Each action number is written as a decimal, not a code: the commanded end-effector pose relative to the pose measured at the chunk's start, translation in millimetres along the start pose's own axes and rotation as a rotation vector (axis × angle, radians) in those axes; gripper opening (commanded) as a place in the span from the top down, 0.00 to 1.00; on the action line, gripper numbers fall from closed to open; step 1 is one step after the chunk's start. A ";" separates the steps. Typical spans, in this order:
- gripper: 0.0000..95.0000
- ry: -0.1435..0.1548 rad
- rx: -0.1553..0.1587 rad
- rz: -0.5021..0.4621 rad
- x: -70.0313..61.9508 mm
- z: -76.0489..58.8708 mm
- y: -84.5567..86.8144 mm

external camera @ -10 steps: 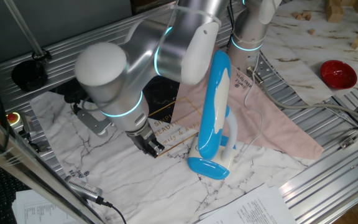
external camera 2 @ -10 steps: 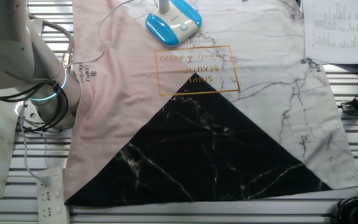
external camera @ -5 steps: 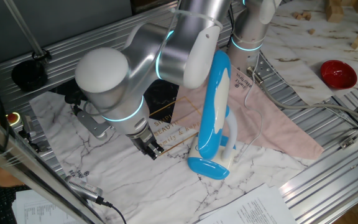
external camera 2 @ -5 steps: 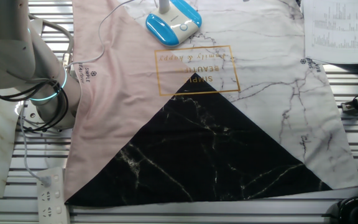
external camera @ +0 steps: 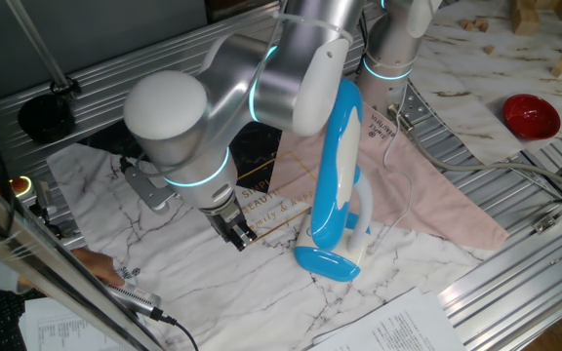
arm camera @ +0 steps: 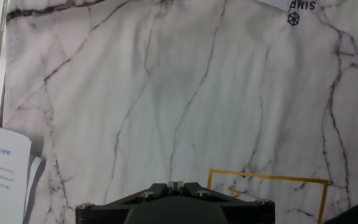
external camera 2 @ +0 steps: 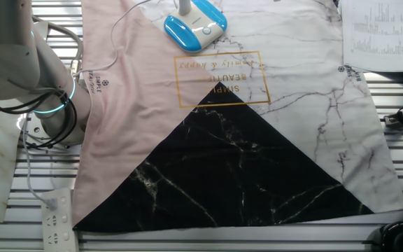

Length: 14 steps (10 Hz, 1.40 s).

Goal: Turn on the desk lamp by pressing the button

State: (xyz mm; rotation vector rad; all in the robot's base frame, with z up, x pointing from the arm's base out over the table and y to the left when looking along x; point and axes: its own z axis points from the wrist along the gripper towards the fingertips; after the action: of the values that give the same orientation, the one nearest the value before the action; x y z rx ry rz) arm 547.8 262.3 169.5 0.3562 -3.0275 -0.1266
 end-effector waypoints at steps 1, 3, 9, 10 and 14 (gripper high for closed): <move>1.00 -0.003 -0.002 0.001 -0.6 -0.2 0.1; 1.00 -0.005 -0.001 0.006 -0.6 -0.3 0.2; 1.00 -0.003 -0.006 0.017 -0.3 -0.7 0.5; 1.00 -0.004 -0.005 0.020 -0.1 -0.7 0.7; 1.00 0.002 0.011 0.008 -0.1 -0.7 0.7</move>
State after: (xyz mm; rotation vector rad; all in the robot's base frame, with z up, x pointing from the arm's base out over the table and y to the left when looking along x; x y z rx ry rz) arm 547.6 262.8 169.7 0.3429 -3.0363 -0.1060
